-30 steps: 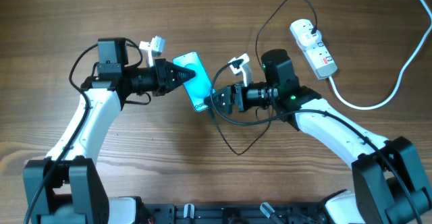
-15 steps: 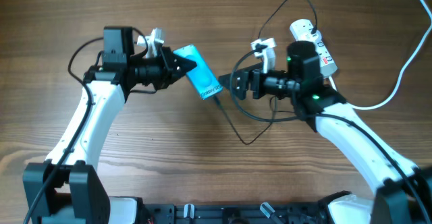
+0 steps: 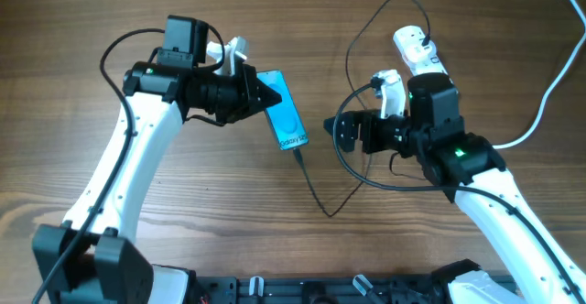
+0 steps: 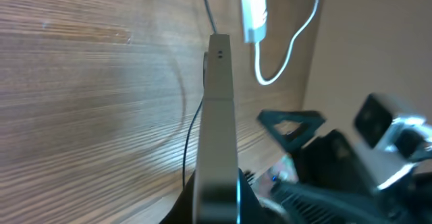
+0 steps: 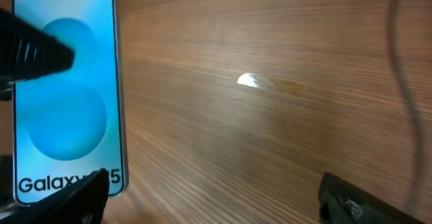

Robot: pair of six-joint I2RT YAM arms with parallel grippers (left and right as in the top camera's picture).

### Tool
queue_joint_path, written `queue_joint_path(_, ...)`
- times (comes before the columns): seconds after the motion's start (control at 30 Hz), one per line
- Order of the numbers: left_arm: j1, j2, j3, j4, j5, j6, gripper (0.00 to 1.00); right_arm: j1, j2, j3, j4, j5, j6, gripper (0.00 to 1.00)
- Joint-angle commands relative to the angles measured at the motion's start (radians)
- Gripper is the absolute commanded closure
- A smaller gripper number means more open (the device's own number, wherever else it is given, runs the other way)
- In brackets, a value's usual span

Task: Plug charger to phone and switch on socket
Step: 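Release the plug with the right gripper and lower the phone with the left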

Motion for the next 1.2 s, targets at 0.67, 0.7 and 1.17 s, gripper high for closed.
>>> queue_joint_path(0.67, 0.004, 0.378, 0.016, 0.109, 0.111, 0.639, 0.96, -0.002, -0.017, 0.014, -0.110, 0.156, 0.017, 0.01)
queue_joint_path(0.7, 0.004, 0.386, 0.016, 0.114, 0.111, 0.632, 0.96, -0.002, -0.017, 0.014, -0.111, 0.156, 0.017, 0.00)
queue_joint_path(1.17, 0.004, 0.526, 0.013, 0.128, 0.114, 0.628, 0.96, -0.002, -0.017, 0.014, -0.114, 0.155, 0.017, 0.00)
